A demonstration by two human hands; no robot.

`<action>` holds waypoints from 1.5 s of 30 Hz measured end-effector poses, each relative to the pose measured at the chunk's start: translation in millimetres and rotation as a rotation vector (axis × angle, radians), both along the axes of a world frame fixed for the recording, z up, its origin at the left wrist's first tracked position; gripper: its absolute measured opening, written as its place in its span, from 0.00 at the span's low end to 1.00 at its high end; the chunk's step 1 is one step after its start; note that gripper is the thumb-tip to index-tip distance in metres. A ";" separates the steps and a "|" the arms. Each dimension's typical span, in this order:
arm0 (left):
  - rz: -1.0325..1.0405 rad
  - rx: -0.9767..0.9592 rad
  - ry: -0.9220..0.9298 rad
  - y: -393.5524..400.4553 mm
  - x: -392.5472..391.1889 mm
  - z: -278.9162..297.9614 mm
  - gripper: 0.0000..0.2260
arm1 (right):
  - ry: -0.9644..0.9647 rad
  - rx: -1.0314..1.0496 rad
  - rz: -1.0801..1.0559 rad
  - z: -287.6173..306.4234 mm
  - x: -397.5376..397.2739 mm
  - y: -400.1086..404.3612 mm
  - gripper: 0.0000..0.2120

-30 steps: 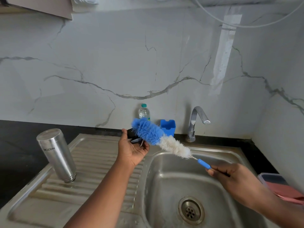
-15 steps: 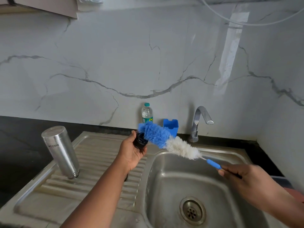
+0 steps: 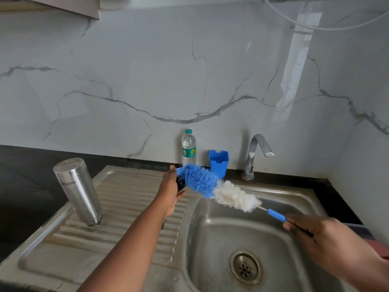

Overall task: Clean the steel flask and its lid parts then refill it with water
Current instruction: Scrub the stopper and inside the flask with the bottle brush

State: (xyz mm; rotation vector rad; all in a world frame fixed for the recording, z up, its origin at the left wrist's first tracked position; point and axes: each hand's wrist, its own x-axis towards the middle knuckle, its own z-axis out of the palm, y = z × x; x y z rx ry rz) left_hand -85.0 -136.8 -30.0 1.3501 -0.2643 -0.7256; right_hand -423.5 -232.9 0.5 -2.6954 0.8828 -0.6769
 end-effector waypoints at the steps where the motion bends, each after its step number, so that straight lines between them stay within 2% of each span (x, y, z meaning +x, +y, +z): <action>1: 0.010 -0.004 0.024 0.0 1.8 -0.4 0.20 | -0.010 -0.005 -0.002 -2.0 0.2 -1.8 0.29; 5: 0.025 -0.047 0.127 -0.6 1.3 -1.4 0.13 | 0.008 -0.014 -0.024 -3.3 4.7 -10.4 0.24; 9: 0.004 -0.147 0.232 -1.0 -0.3 -3.1 0.13 | 0.052 0.000 0.000 -8.5 10.5 -6.0 0.37; 12: 0.019 -0.288 0.438 3.9 5.9 0.6 0.14 | 0.024 0.030 -0.034 -13.5 5.7 -8.0 0.37; 14: 0.032 -0.303 0.518 5.4 11.3 0.7 0.12 | 0.000 0.036 -0.055 -14.3 2.9 -11.9 0.35; 17: 0.018 -0.267 0.525 3.5 12.0 2.5 0.07 | -0.009 0.043 -0.068 -14.6 1.9 -13.0 0.36; 19: 0.011 -0.272 0.536 3.0 8.5 3.5 0.08 | -0.023 0.039 -0.062 -14.1 3.5 -8.8 0.37; 24: 0.086 -0.137 0.576 3.0 9.6 -2.3 0.20 | -0.076 0.019 -0.025 -9.2 0.6 2.5 0.30; 28: 0.135 -0.189 0.590 -1.7 13.4 -7.6 0.18 | 0.021 -0.037 -0.004 -9.6 -3.1 7.1 0.24; 30: 0.119 -0.204 0.591 -2.3 10.4 -6.5 0.17 | 0.052 -0.102 -0.004 -9.3 -1.9 10.5 0.17; 34: 0.088 -0.170 0.547 -3.1 3.4 -8.0 0.17 | 0.070 -0.188 -0.020 -6.0 0.0 18.3 0.13; 35: 0.074 -0.161 0.549 -4.4 1.8 -8.5 0.18 | 0.076 -0.245 -0.032 -5.8 -0.1 18.8 0.10; 36: 0.057 -0.162 0.558 -5.2 -1.1 -6.6 0.18 | 0.087 -0.271 -0.070 -6.7 -0.4 17.7 0.09; 37: 0.043 -0.170 0.562 -6.8 -2.3 -5.4 0.17 | 0.107 -0.255 -0.084 -9.2 0.5 17.0 0.14; 39: 0.025 -0.194 0.557 -9.4 -1.7 -2.8 0.16 | 0.153 -0.149 -0.069 -4.2 2.3 19.9 0.18; 41: -0.004 -0.219 0.538 -9.8 0.2 -0.6 0.16 | 0.183 0.110 -0.092 4.4 5.5 25.0 0.07; 42: -0.013 -0.231 0.536 -9.9 1.8 -0.1 0.16 | 0.150 0.361 -0.116 7.3 7.5 23.5 0.04; 45: -0.033 -0.236 0.527 -9.5 2.2 -2.5 0.18 | 0.060 1.160 -0.187 15.9 12.9 16.0 0.09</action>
